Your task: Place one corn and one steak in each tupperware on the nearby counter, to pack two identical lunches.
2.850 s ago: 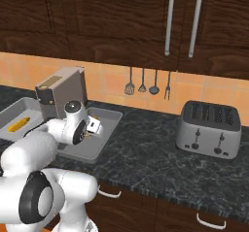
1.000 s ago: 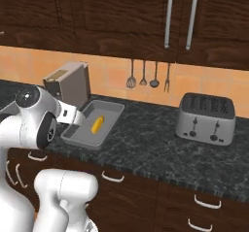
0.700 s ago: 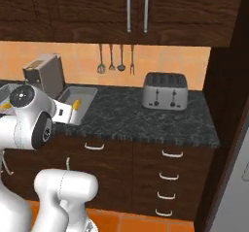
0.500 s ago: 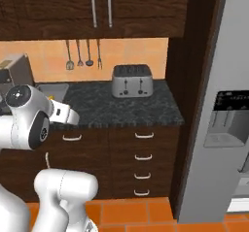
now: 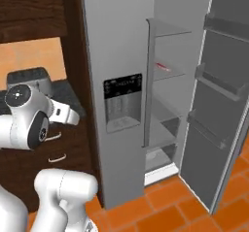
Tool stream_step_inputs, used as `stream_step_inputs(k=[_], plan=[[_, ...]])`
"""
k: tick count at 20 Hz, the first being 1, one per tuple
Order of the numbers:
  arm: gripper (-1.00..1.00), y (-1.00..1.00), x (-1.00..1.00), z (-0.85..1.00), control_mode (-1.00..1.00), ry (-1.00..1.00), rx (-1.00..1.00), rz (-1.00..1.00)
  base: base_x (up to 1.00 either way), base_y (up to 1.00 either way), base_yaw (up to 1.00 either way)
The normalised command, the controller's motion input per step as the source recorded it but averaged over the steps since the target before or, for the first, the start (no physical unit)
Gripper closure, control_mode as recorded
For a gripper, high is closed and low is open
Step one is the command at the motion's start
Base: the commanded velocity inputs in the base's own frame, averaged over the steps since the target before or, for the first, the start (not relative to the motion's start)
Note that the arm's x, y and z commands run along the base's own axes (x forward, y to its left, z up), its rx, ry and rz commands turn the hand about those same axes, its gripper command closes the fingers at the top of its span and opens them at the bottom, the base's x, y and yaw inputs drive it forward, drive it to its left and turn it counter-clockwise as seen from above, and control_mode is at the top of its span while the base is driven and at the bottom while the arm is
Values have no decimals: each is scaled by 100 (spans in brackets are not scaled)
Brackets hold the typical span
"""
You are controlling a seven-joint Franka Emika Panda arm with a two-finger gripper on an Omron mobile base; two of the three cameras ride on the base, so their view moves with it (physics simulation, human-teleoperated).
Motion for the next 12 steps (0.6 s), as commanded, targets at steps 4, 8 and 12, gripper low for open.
stream_step_inputs(k=[4, 8, 12], plan=[[-100, 0, 0, 0, 100, 0, 0, 0, 84, -100, -42], [-100, 0, 0, 0, 100, 0, 0, 0, 100, -80, -15], [-100, 0, 0, 0, 100, 0, 0, 0, 100, -51, 9]])
